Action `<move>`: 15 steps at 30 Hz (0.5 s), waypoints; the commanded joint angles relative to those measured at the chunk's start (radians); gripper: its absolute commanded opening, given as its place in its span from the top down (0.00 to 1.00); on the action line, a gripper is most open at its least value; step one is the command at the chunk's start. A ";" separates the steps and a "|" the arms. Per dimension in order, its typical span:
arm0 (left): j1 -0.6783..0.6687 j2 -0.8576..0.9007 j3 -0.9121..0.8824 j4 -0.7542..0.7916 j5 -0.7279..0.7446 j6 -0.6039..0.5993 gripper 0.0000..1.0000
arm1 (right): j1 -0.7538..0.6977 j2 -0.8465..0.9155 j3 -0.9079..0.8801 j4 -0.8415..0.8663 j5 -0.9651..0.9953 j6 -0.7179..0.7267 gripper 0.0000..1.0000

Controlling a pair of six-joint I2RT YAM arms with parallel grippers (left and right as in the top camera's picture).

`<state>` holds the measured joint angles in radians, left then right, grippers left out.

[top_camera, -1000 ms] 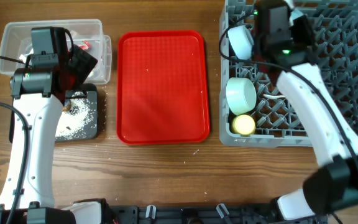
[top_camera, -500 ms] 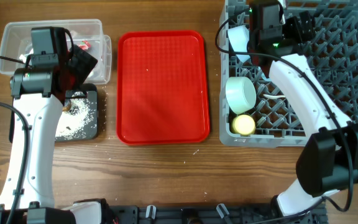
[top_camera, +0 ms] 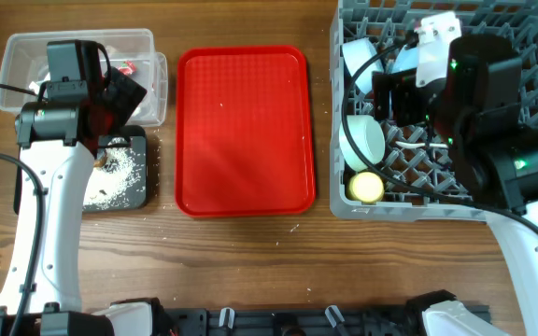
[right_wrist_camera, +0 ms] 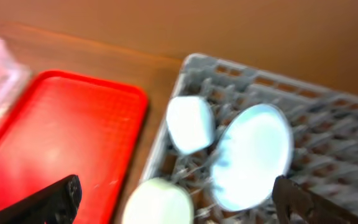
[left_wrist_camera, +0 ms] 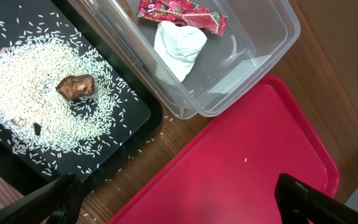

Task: Sort waste into correct bins and load items into the dishwasher rack
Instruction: 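Lift the plate into the rack and stand it upright, release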

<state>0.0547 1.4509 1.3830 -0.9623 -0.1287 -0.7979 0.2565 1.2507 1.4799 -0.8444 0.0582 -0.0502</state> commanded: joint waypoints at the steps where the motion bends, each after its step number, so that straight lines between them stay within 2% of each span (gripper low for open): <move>1: 0.004 -0.016 0.014 0.000 0.002 0.006 0.00 | 0.002 -0.005 -0.003 -0.027 -0.114 0.089 0.00; 15: 0.004 -0.016 0.014 0.000 0.002 0.006 0.00 | -0.001 0.013 -0.003 -0.049 -0.122 0.100 0.01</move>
<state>0.0547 1.4509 1.3830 -0.9623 -0.1287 -0.7979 0.2565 1.2575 1.4799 -0.8997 -0.0601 0.0341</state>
